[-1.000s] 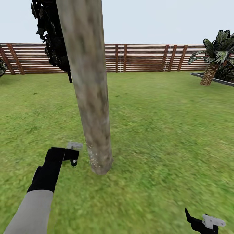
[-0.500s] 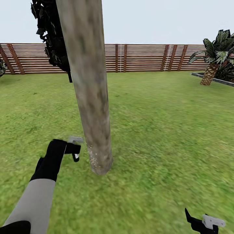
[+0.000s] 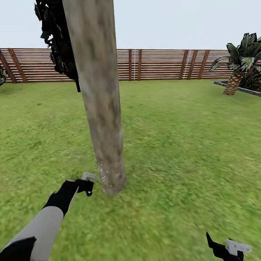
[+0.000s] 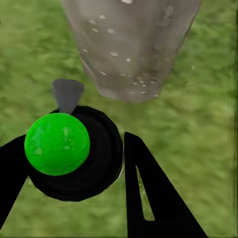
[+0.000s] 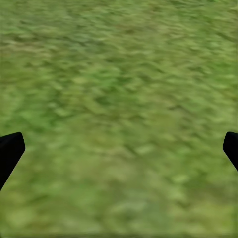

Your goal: In the garden, pick up the pesticide atomizer on the floor and spray pesticide onto both trees until each tree trunk is fully covered.

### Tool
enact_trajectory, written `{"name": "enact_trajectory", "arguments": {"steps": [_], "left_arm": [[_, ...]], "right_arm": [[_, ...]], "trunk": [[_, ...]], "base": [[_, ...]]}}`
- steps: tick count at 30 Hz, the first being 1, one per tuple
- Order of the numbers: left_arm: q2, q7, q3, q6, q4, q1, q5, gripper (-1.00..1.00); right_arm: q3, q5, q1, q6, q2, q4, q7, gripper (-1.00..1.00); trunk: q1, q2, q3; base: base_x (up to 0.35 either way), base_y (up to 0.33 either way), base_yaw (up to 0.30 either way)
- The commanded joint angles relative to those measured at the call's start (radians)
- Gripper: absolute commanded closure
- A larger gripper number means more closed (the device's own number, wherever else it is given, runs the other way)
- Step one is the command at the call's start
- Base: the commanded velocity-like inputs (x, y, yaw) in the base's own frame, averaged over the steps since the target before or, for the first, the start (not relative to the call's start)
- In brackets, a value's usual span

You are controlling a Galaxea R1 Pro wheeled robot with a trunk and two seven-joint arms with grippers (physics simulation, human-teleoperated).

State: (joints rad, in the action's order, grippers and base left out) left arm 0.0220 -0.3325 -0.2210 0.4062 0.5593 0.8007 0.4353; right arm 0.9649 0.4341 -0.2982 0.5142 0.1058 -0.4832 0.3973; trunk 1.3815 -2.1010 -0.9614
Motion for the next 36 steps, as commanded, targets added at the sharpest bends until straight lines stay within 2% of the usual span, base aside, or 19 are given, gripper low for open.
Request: {"name": "enact_trajectory", "arguments": {"steps": [1,4,7,9,12,14,17,19,20,23,25,27,29,31,32,35,36], "left_arm": [[0.001,0.001,-0.019,-0.007,-0.001,0.000,-0.007,1.00],[0.020,-0.002,-0.038,-0.007,0.006,0.006,-0.012,1.00],[0.070,-0.008,-0.045,0.000,0.017,0.021,-0.016,1.00],[0.081,-0.010,-0.046,0.013,0.035,0.042,-0.017,1.00],[0.083,-0.016,-0.040,0.102,0.107,0.068,-0.017,1.00],[0.079,-0.030,-0.037,0.136,0.161,0.070,-0.017,1.00],[0.073,-0.074,-0.034,0.215,0.271,0.072,-0.016,1.00],[0.072,-0.093,-0.033,0.242,0.307,0.072,-0.015,1.00],[0.072,-0.108,-0.026,0.251,0.322,0.070,-0.014,1.00],[0.074,-0.118,0.035,0.254,0.322,0.061,-0.014,1.00],[0.075,-0.121,0.086,0.246,0.313,0.057,-0.014,1.00],[0.076,-0.122,0.098,0.238,0.286,0.045,-0.015,1.00],[0.076,-0.119,0.101,0.218,0.214,0.039,-0.013,1.00],[0.077,-0.108,0.099,0.105,0.093,0.037,-0.015,1.00],[0.077,-0.100,0.096,0.075,0.057,0.037,-0.014,1.00],[0.075,0.003,0.083,0.009,-0.061,0.036,-0.019,1.00],[0.075,0.028,0.078,-0.023,-0.093,0.036,-0.030,1.00]], "right_arm": [[0.000,0.000,0.000,0.000,0.000,0.000,0.000,-1.00],[0.000,0.000,0.000,0.000,0.000,0.000,0.000,-1.00],[0.000,0.000,0.000,0.000,0.000,0.000,0.000,-1.00],[0.000,0.000,0.000,0.000,0.000,0.000,0.000,-1.00],[0.000,0.000,0.000,0.000,0.000,0.001,0.000,-1.00],[0.001,0.000,0.000,0.000,0.000,0.001,0.000,-1.00],[0.001,0.000,0.000,0.001,0.000,0.000,0.000,-1.00],[0.000,0.000,0.000,0.001,0.000,0.000,0.000,-1.00],[0.000,0.000,0.000,0.001,0.000,0.000,0.000,-1.00],[0.000,0.000,0.000,0.001,0.000,0.000,0.000,-1.00],[0.000,0.000,0.000,0.001,0.000,0.000,0.000,-1.00],[0.000,0.000,0.000,0.000,0.000,0.001,0.000,-1.00],[0.000,0.000,0.000,0.000,0.000,0.000,0.000,-1.00],[0.000,0.000,-0.001,0.001,0.000,0.001,0.000,-1.00],[0.000,0.000,-0.001,0.001,0.000,0.001,0.000,-1.00],[0.000,0.000,0.000,0.001,-0.001,0.001,0.000,-1.00],[0.000,0.000,0.000,0.001,-0.001,0.001,0.000,-1.00]], "trunk": [[0.000,0.000,0.000],[0.000,0.000,0.000],[0.000,0.000,0.000],[0.000,0.000,0.000],[0.000,0.000,0.000],[0.000,0.000,0.000],[0.000,0.000,0.000],[0.000,0.000,0.000],[0.000,0.000,0.000],[0.000,0.000,0.000],[0.000,0.000,0.000],[0.000,0.000,0.000],[0.000,0.000,0.000],[0.000,0.000,0.000],[0.000,0.000,0.000],[0.000,0.000,0.000],[0.000,0.000,0.000]], "base": [[0.000,0.000,0.000],[0.000,0.000,0.000],[0.000,0.000,0.000],[0.000,0.000,0.000],[0.000,0.000,0.000],[0.000,0.000,0.000],[0.000,0.000,0.000],[0.000,0.000,0.000],[0.000,0.000,0.000],[0.000,0.000,0.000],[0.000,0.000,0.000],[0.000,0.000,0.000],[0.000,0.000,0.000],[0.000,0.000,0.000],[0.000,0.000,0.000],[0.000,0.000,0.000],[0.000,0.000,0.000]]}}
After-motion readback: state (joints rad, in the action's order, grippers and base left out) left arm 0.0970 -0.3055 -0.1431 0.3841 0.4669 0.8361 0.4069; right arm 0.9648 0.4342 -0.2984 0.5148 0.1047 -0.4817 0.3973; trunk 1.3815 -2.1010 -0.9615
